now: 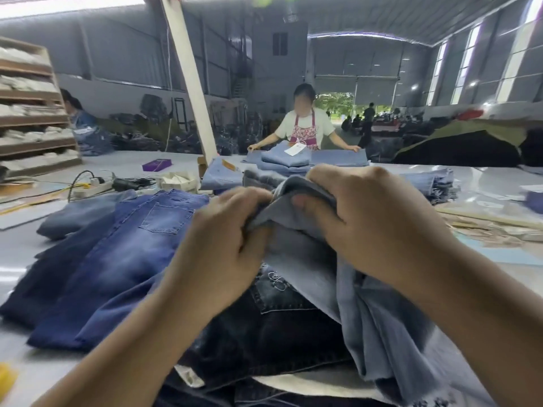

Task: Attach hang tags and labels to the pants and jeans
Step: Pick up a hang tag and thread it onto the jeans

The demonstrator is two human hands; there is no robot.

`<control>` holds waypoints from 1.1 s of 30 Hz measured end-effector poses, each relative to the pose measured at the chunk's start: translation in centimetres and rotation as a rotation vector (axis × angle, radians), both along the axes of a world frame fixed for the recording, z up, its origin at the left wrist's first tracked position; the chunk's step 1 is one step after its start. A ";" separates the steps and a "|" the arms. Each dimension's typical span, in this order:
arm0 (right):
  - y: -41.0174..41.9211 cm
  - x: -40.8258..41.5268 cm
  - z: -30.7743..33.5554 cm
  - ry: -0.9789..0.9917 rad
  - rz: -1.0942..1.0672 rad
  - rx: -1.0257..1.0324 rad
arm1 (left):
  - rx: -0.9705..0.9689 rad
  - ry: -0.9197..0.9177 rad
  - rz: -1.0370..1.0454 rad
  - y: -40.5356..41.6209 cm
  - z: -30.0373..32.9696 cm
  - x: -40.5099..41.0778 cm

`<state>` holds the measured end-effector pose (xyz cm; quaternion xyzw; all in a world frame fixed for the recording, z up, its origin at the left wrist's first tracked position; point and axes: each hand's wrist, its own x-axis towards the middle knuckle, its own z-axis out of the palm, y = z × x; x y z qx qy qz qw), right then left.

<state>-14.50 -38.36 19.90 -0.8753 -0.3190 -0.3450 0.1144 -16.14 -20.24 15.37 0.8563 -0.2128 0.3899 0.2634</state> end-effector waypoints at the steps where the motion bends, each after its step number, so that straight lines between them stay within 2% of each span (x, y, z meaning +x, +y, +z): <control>1: 0.5 0.3 -0.3 -0.022 -0.022 0.015 | -0.126 0.113 0.037 -0.1 -0.9 -0.4; 3: 1.1 0.7 -1.2 -0.060 -0.061 0.039 | -0.255 0.284 0.181 -0.6 -3.4 -1.1; 6: 1.5 0.6 -2.2 -0.143 -0.054 0.134 | -0.323 0.350 0.261 -1.7 -6.9 -1.8; 8: 1.7 0.5 -2.6 -0.177 -0.046 0.156 | -0.314 0.364 0.242 -2.0 -7.7 -2.2; 10: 1.6 0.4 -2.9 -0.190 -0.026 0.165 | -0.222 0.336 0.248 -1.4 -7.2 -2.1; 14: -0.2 0.1 -2.6 -0.263 0.045 0.252 | -0.080 0.133 0.262 0.9 -3.2 -1.9; 17: -1.8 -0.1 -2.4 -0.313 0.085 0.223 | -0.036 -0.018 0.351 2.8 0.9 -1.4; 21: -2.5 0.0 -2.5 -0.352 0.107 0.243 | -0.018 -0.309 0.440 3.1 5.2 -0.8; 23: -2.8 0.0 -2.6 -0.367 0.091 0.283 | -0.054 -0.341 0.419 2.0 4.5 -1.0; 25: -3.1 0.1 -2.8 -0.392 0.051 0.311 | -0.105 -0.253 0.386 1.5 1.8 -1.3; 30: -2.8 0.5 -2.2 -0.422 -0.023 0.358 | -0.248 0.177 0.252 0.8 -5.4 -2.6; 33: -2.4 0.3 -1.6 -0.308 0.006 0.392 | -0.265 0.302 0.289 1.1 -7.4 -2.8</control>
